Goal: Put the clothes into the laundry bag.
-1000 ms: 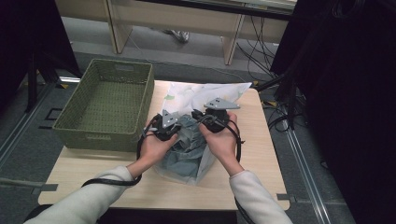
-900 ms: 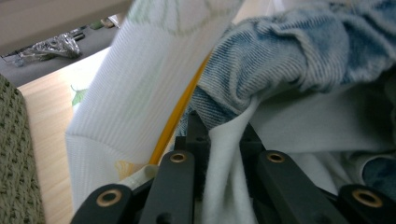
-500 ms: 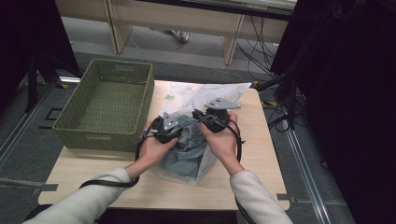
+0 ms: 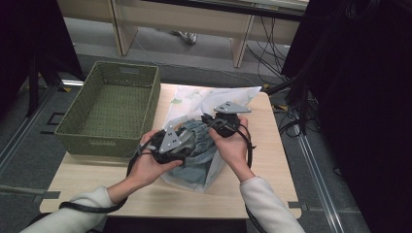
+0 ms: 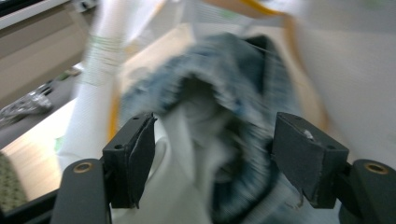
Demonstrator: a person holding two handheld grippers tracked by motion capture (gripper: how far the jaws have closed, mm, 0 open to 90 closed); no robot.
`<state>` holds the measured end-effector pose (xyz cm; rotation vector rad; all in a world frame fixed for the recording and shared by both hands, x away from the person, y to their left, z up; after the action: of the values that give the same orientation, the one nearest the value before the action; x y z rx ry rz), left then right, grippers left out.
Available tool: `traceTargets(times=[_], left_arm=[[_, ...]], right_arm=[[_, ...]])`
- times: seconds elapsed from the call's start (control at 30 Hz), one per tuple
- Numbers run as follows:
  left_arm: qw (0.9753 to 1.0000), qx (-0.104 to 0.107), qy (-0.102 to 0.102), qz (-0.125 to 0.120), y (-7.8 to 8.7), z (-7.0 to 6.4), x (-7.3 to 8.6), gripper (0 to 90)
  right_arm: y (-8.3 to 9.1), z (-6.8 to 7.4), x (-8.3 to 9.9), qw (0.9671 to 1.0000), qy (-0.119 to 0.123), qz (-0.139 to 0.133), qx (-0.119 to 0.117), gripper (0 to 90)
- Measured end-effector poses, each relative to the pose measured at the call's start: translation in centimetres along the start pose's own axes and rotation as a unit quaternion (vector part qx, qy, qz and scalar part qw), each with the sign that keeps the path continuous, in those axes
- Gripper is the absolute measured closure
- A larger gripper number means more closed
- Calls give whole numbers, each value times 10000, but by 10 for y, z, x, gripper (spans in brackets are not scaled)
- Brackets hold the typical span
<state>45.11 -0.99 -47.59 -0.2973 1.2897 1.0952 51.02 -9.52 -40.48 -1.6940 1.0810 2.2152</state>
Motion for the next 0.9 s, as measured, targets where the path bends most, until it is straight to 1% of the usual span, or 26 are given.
traceTargets(times=[0.03,0.07,0.1,0.17,0.23,0.27,0.3,0.4,0.43,0.47,0.53,0.57,0.6,0.63,0.7,0.73,0.8,0.87,0.9], left_arm=[[9998,168,-81,94,3,-7,5,281],[9992,285,-159,209,5,-13,11,268],[9985,358,-273,319,5,-18,18,254],[9974,368,-475,394,2,-22,26,252],[9961,448,-502,565,-3,-27,35,233],[9957,470,-512,610,-6,-29,38,232],[9953,455,-574,639,-9,-29,40,237],[9937,483,-668,766,-18,-33,46,264],[9932,490,-677,806,-21,-34,48,280],[9932,468,-697,811,-24,-34,49,298],[9928,443,-745,822,-30,-34,48,385],[9926,442,-752,846,-33,-34,48,414],[9919,450,-824,860,-35,-33,48,461],[9916,459,-860,850,-38,-33,48,510],[9915,420,-862,883,-42,-32,48,604],[9918,404,-838,875,-44,-32,47,650],[9909,377,-910,920,-45,-30,47,726],[9919,352,-799,923,-46,-29,45,772],[9918,345,-801,933,-46,-28,45,786]], right_arm=[[0,0,0,10000,-6,-2,2,900],[0,0,0,10000,-5,3,1,900],[0,0,0,10000,-9,11,-5,900],[-1,1,0,10000,7,11,-11,900],[-1,2,1,10000,-3,26,-17,900],[-2,1,1,10000,40,35,-23,900],[-2,2,1,10000,43,47,-27,900],[-3,2,2,10000,32,54,-44,900],[-3,2,3,9999,-47,83,-42,900],[-4,2,3,9999,-19,86,-50,900],[-5,2,4,9999,15,95,-62,900],[-5,3,4,9999,-28,100,-58,900],[-5,3,4,9999,22,105,-54,900],[-5,3,4,9999,20,105,-60,900],[-5,3,4,9999,23,109,-65,900],[-5,3,4,9999,21,111,-65,900],[-5,3,5,9999,19,133,-68,900],[-5,3,5,9999,18,132,-75,900],[-5,3,5,9999,20,132,-73,900]])
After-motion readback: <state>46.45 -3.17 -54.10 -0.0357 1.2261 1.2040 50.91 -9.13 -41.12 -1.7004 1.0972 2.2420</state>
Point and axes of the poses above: each handheld gripper's, and its own axes: y roughly backward along the jaws, x roughly out of its underside, z roughly to its left, the point moved 10 cm from there along -y, roughly forward along the jaws, and after that the axes turned 14 degrees about -x, right-handed, at the moved point
